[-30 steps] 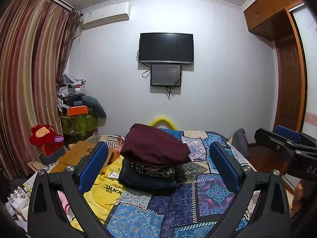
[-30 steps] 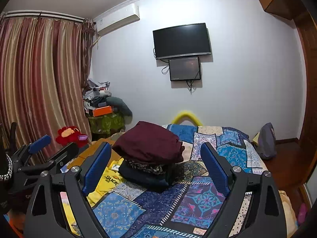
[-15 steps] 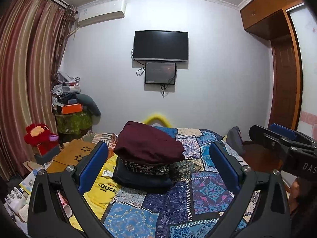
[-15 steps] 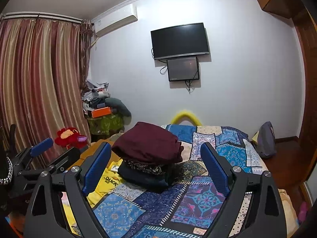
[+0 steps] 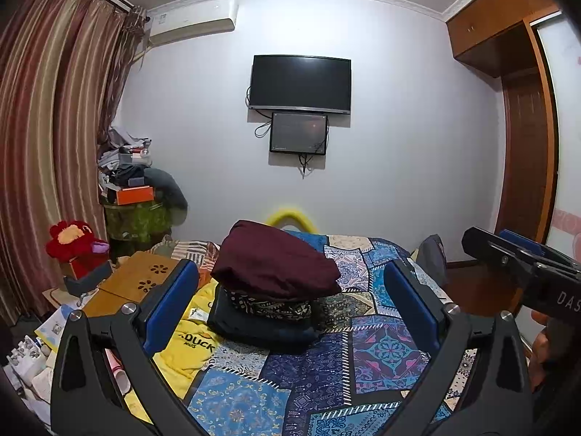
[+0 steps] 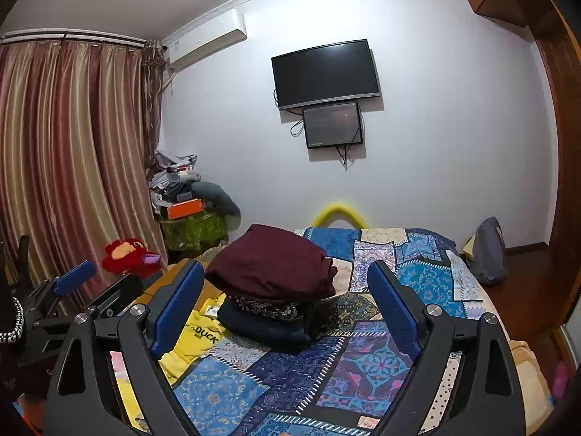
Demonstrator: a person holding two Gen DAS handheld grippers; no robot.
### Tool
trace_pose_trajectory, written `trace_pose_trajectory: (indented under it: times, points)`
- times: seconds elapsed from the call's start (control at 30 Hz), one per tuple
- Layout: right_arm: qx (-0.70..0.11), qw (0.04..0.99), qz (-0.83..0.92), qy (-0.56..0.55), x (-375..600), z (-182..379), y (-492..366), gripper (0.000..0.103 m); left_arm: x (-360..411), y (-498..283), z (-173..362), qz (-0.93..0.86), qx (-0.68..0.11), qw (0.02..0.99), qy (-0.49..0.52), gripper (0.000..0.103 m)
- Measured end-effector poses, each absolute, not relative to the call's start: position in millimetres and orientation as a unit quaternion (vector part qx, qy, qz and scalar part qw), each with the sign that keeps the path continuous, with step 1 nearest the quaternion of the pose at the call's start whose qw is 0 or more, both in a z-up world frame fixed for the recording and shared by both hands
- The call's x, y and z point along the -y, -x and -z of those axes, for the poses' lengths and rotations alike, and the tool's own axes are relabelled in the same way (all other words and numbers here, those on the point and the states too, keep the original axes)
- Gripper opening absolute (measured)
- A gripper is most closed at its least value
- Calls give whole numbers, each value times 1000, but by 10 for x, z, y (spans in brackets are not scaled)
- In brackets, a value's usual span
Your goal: Fold large clothes
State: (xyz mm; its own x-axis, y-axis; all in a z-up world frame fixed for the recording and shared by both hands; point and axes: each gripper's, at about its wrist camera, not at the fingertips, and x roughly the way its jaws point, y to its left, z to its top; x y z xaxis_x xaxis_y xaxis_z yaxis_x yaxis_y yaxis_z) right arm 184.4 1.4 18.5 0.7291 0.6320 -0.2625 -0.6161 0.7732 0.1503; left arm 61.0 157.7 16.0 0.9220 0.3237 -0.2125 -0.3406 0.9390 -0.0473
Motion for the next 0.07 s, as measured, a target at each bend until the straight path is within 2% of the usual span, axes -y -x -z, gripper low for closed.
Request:
trace_pose_trajectory:
  times: [0.07]
  points:
    - [-152,929,-336,-25,-18,-186,-1845,90,-1581,-612,-158,-170,-103,979,41,102]
